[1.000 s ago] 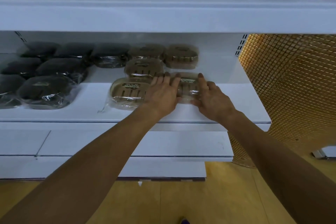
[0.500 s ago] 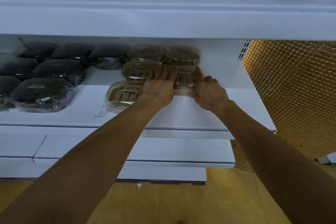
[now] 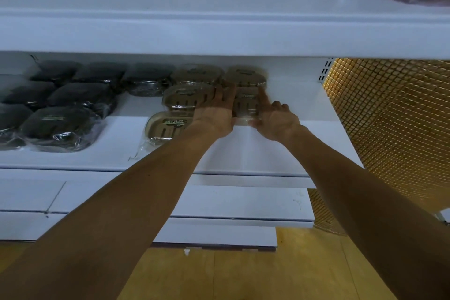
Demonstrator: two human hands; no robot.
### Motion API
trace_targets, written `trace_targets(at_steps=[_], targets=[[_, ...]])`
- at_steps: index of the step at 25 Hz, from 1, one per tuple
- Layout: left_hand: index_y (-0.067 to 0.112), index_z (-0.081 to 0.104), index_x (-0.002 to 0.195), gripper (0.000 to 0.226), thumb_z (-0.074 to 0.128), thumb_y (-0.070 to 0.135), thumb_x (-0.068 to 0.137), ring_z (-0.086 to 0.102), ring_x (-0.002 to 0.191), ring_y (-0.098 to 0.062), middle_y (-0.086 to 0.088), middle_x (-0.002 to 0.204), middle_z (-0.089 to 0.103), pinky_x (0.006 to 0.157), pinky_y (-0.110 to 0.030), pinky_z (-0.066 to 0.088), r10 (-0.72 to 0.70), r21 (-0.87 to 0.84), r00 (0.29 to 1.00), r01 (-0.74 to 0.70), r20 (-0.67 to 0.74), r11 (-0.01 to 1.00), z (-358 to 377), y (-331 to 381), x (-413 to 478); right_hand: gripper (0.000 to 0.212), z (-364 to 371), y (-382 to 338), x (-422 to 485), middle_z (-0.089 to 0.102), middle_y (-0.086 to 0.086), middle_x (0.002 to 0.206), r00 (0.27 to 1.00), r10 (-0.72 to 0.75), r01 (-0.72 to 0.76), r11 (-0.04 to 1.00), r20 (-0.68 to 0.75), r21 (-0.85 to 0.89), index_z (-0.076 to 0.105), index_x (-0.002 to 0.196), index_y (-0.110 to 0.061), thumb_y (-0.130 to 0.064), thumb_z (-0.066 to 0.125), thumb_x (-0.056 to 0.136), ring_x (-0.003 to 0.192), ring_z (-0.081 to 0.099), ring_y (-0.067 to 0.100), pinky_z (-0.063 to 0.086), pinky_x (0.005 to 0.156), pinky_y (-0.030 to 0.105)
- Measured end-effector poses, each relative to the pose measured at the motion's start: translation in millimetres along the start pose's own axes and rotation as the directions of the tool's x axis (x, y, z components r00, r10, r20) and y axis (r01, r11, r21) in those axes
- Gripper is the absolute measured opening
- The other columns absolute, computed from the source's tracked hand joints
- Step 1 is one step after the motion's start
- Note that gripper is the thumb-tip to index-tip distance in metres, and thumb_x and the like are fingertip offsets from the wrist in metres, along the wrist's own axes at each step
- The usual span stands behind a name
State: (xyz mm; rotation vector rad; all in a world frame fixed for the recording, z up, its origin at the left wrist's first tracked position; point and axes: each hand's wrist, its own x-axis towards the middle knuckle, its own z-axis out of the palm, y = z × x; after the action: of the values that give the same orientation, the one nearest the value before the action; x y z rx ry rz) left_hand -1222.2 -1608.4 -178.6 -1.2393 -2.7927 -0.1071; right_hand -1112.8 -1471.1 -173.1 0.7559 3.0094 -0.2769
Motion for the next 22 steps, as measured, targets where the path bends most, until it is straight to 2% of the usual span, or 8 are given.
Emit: trace_targets(at_steps=[2,5,7,9,12,15,19,22], targets=[[0.020,0.002,0.157,0.089,0.059,0.034,0.090,0.019,0.148,-0.037,-0.015,0.163,0.012,0.120,-0.053,0.019,0.022,-0.011,0.999,-0.022,-0.028,1.000,-5.2,2.6,-9.5,0.095,1.3,-0.7,-3.7,0.047,0.019,0.125,1.000,-0.018,0.018,0.999,-0.004,-0.032,-0.025,0.152,-0.025,-0.044,0.051,0.097,0.107,0.050,0.032,0.042,0.098,0.044],[0.017,0.003,0.158,0.088,0.057,0.039,0.093,0.029,0.143,-0.035,-0.013,0.160,0.021,0.120,-0.048,0.023,0.069,-0.011,0.996,-0.070,-0.050,0.998,-12.4,6.4,-37.2,0.097,-1.7,-2.9,-13.0,0.038,0.022,0.135,0.999,-0.011,0.010,1.000,0.041,0.027,-0.024,0.151,-0.032,-0.042,0.055,0.095,0.116,0.050,0.038,0.044,0.101,0.046],[0.017,0.002,0.158,0.085,0.054,0.043,0.096,0.033,0.142,-0.033,-0.011,0.159,0.026,0.119,-0.044,0.023,0.078,-0.047,0.996,-0.080,-0.035,0.996,-19.5,7.3,-55.9,0.089,-6.0,-3.5,-22.6,0.031,0.021,0.146,0.999,-0.004,0.003,1.000,0.051,0.019,-0.010,0.155,-0.028,-0.043,0.055,0.095,0.123,0.048,0.041,0.044,0.104,0.046],[0.017,0.011,0.158,0.078,0.053,0.043,0.097,0.037,0.137,-0.030,-0.010,0.153,0.035,0.116,-0.040,0.025,0.086,-0.077,0.995,-0.090,-0.052,0.993,-29.0,6.9,-70.1,0.081,-11.1,-5.7,-37.1,0.024,0.018,0.155,0.999,-0.023,0.023,1.000,0.031,-0.011,0.004,0.156,-0.024,-0.044,0.054,0.096,0.133,0.041,0.041,0.041,0.107,0.045],[0.017,0.024,0.154,0.068,0.053,0.043,0.098,0.041,0.131,-0.027,-0.007,0.142,0.046,0.113,-0.038,0.028,0.117,-0.108,0.987,-0.128,-0.107,0.986,-47.2,6.8,-88.1,0.078,-22.6,-15.6,-65.0,0.018,0.011,0.162,0.996,-0.081,0.081,0.997,-0.027,0.011,0.010,0.156,-0.022,-0.042,0.055,0.096,0.143,0.030,0.034,0.036,0.112,0.044],[0.015,0.027,0.153,0.067,0.053,0.043,0.098,0.040,0.130,-0.025,-0.006,0.140,0.045,0.113,-0.037,0.028,0.167,-0.126,0.973,-0.188,-0.160,0.974,-66.0,8.0,-104.5,0.072,-40.6,-29.0,-92.6,0.024,0.005,0.161,0.984,-0.146,0.149,0.989,-0.101,0.018,0.018,0.155,-0.017,-0.039,0.055,0.097,0.143,0.031,0.026,0.034,0.113,0.040],[0.014,0.021,0.155,0.071,0.050,0.044,0.099,0.029,0.141,-0.025,-0.007,0.152,0.034,0.118,-0.037,0.021,0.221,-0.123,0.956,-0.247,-0.196,0.961,-98.1,4.5,-131.8,0.072,-71.1,-44.0,-133.3,0.016,0.003,0.163,0.970,-0.197,0.195,0.980,-0.144,-0.031,0.015,0.157,-0.017,-0.040,0.051,0.099,0.148,0.020,0.022,0.025,0.117,0.036],[0.015,0.016,0.157,0.072,0.048,0.045,0.100,0.019,0.147,-0.024,-0.006,0.159,0.023,0.120,-0.034,0.015,0.253,-0.112,0.946,-0.280,-0.204,0.954,-125.8,0.3,-154.3,0.072,-96.7,-54.2,-161.2,0.019,0.002,0.163,0.955,-0.224,0.214,0.974,-0.195,-0.071,0.015,0.157,-0.018,-0.040,0.051,0.098,0.148,0.021,0.021,0.026,0.117,0.035]])
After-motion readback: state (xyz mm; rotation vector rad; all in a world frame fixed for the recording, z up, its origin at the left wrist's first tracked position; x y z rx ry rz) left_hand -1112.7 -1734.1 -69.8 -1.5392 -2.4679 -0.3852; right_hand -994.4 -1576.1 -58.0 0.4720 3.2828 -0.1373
